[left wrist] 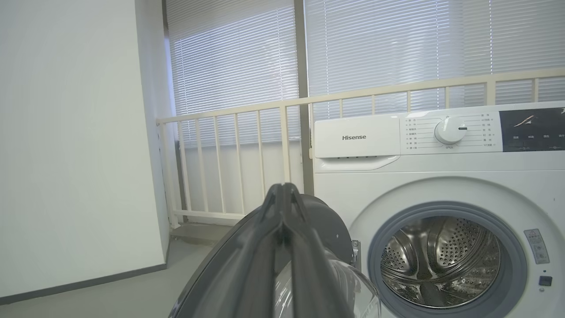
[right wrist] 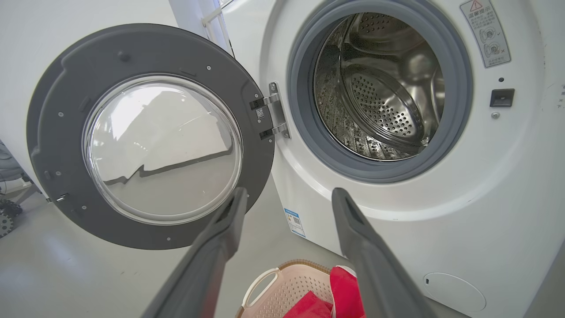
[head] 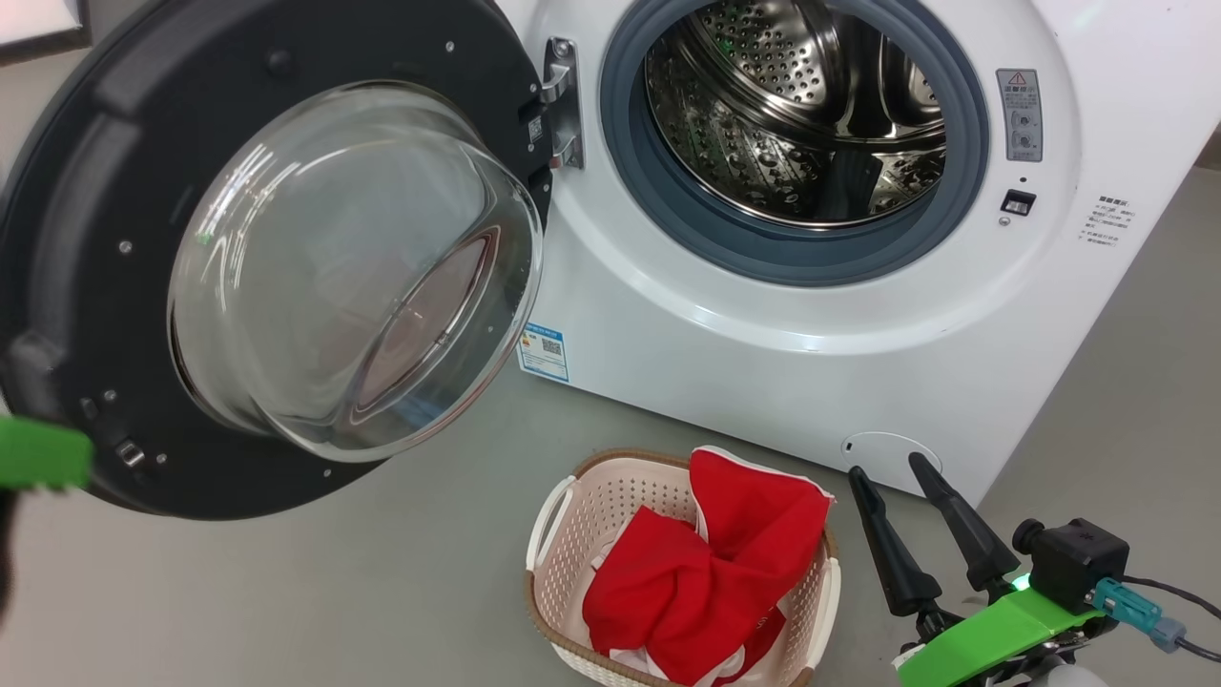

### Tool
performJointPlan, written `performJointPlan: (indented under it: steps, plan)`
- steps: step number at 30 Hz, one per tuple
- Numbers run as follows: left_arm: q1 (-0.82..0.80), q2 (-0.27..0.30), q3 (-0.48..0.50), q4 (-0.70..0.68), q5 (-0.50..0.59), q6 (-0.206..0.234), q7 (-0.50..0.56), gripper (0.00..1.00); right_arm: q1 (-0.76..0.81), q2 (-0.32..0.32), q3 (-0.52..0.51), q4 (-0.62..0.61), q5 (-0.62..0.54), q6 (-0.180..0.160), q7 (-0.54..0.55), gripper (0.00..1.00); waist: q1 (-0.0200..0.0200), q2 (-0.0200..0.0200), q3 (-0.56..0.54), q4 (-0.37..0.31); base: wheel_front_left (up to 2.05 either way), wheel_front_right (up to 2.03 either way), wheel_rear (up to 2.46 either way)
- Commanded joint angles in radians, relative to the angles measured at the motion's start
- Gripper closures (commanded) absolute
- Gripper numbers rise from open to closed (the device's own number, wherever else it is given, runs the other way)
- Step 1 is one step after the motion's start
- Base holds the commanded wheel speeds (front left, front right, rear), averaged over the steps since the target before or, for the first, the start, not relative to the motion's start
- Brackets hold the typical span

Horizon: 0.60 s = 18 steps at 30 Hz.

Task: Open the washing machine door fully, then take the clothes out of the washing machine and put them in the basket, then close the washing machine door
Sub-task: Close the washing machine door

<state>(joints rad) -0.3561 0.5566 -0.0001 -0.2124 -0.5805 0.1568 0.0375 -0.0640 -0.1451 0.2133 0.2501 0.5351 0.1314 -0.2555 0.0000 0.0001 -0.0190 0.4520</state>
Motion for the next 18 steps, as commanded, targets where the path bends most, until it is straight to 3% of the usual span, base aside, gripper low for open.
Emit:
performJointPlan:
  steps: [1,11,18]
  plan:
    - [-0.095,0.052,0.063,0.016,-0.038,-0.016,0.016,1.00,-0.018,-0.005,0.020,-0.026,-0.013,-0.001,-0.006,0.00,0.0000,-0.0001,0.003,0.001,0.00,0.00,0.00]
    - [-0.339,0.064,0.218,0.363,-0.309,-0.062,0.105,1.00,-0.020,-0.017,0.021,-0.024,-0.011,-0.001,-0.006,0.00,0.0000,-0.0001,0.028,-0.021,0.00,0.00,0.00]
    - [-0.467,0.057,0.318,0.700,-0.466,-0.058,0.161,1.00,-0.043,-0.025,0.029,-0.025,-0.014,-0.001,-0.006,0.00,0.0000,-0.0001,0.063,-0.037,0.00,0.00,0.00]
